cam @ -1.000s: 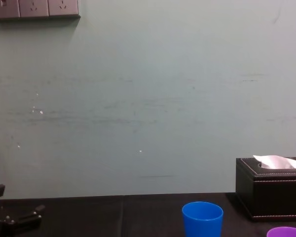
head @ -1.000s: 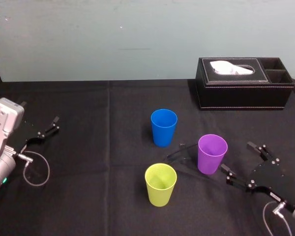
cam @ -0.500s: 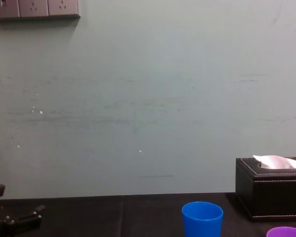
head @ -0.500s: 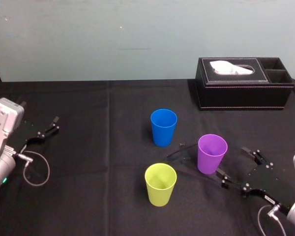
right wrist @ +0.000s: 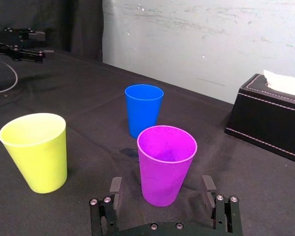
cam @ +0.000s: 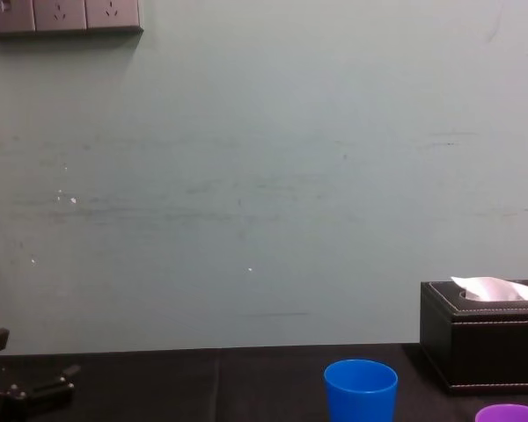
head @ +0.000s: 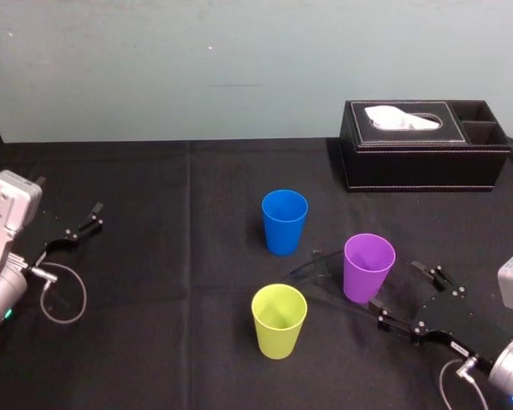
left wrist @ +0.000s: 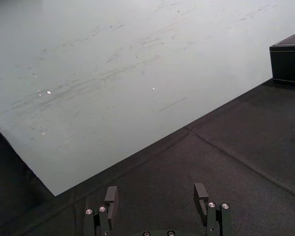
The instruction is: Stack the three plastic cups sequentially using one hand.
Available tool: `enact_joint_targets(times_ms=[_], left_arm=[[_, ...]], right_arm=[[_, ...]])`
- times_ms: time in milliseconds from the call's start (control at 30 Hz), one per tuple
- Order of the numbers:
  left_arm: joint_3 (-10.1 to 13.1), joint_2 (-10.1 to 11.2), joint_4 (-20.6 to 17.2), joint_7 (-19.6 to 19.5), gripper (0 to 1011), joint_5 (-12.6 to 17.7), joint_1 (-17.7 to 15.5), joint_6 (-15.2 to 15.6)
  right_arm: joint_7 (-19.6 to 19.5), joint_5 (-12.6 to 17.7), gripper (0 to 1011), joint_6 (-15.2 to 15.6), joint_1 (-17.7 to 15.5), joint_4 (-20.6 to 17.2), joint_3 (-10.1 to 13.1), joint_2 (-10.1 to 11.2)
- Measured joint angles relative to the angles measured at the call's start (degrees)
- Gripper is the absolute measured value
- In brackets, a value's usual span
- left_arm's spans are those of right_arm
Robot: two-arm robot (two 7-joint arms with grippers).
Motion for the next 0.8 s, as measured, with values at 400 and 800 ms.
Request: enact_joint_targets(times_ms=[400, 800], left_arm=[[0.0, 0.0, 0.0, 0.0, 1010, 0.01, 0.0, 0.0], [0.0, 0.0, 0.0, 0.0, 1010, 0.0, 0.0, 0.0]], right_arm=[[2.01, 0.14, 1003, 1.1, 1.93, 2.24, 0.54, -1.89], [3.09, 0.7, 1003, 1.58, 3.37, 3.21, 0.18, -2.6]])
